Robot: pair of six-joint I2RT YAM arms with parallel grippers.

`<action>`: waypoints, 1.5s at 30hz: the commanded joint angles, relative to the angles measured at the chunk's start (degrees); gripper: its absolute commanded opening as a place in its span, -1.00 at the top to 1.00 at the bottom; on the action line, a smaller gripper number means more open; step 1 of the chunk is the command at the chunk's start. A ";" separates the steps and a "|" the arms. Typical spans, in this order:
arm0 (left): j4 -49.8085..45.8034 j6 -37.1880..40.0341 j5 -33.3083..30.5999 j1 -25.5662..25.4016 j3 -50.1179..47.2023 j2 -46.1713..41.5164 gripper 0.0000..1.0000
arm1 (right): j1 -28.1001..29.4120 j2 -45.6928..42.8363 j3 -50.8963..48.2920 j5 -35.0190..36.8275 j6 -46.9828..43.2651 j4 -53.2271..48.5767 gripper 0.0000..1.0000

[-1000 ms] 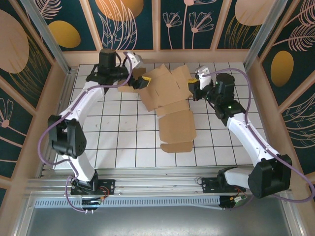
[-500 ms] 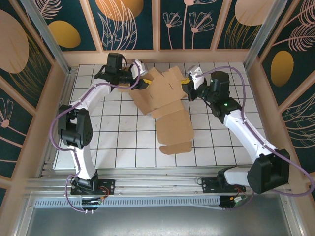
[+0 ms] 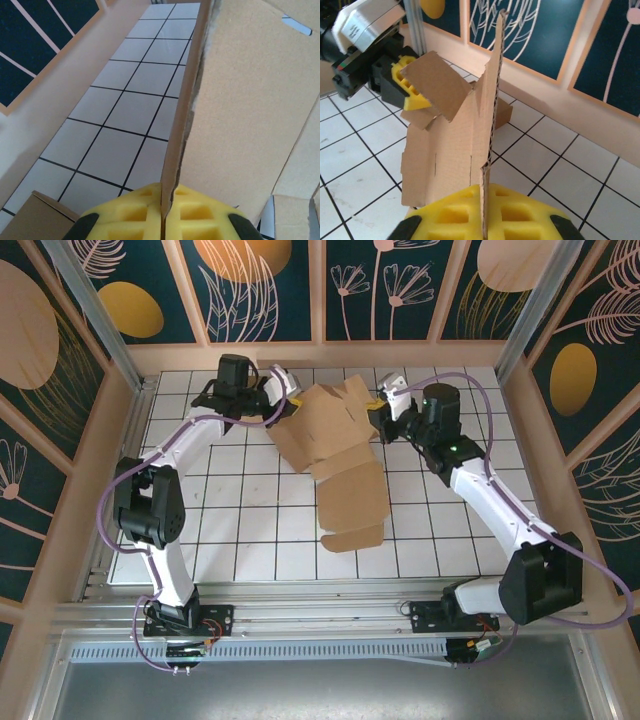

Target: Fold the paper box

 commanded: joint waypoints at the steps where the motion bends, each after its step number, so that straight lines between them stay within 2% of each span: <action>1: 2.37 -0.55 -4.91 -1.23 0.91 -2.69 0.92 | 0.36 0.87 3.88 5.94 9.54 0.81 0.32; 2: 3.26 0.46 -9.06 -2.47 0.20 -3.43 0.94 | 0.30 0.90 5.79 8.69 15.40 -1.39 0.19; 4: 7.03 2.20 -19.64 -5.38 -1.99 -4.84 0.97 | -0.19 0.21 9.65 11.99 30.42 -6.54 0.05; 5: 9.45 3.35 -24.56 -6.84 -3.42 -5.46 0.97 | -0.96 -0.57 10.70 9.84 37.74 -8.52 -0.01; 7: 13.76 3.93 -30.32 -8.63 -5.46 -6.45 0.97 | -1.96 -3.41 8.78 5.99 49.29 -7.90 -0.08; 11: 21.40 6.37 -40.80 -12.29 -8.46 -8.10 0.98 | 0.46 -10.61 -5.46 1.71 70.14 7.35 -0.10; 15: 26.43 12.73 -48.79 -15.74 -11.34 -8.93 1.00 | 3.08 -11.45 -9.63 1.83 81.71 15.81 -0.20; 21: 26.53 16.98 -52.23 -18.30 -11.25 -7.37 1.00 | 6.13 -5.29 -8.72 4.28 89.07 25.63 -0.38; 29: 26.65 19.08 -53.20 -20.69 -11.77 -5.61 1.00 | 4.54 6.08 -4.29 4.03 89.89 30.71 -0.38; 35: 28.53 19.97 -53.24 -21.17 -13.65 -5.43 1.00 | 3.44 10.06 -4.16 4.86 91.71 34.59 -0.38; 36: 28.62 20.11 -53.00 -21.23 -13.82 -5.55 1.00 | 3.16 10.49 -4.44 5.26 92.22 35.00 -0.35; 42: 28.98 19.71 -52.59 -22.08 -12.95 -5.34 0.95 | 2.46 13.43 -4.22 6.57 93.67 37.33 0.22; 45: 28.36 20.19 -53.86 -22.57 -11.71 -4.08 0.92 | 2.46 14.65 -4.11 6.38 94.40 38.22 0.32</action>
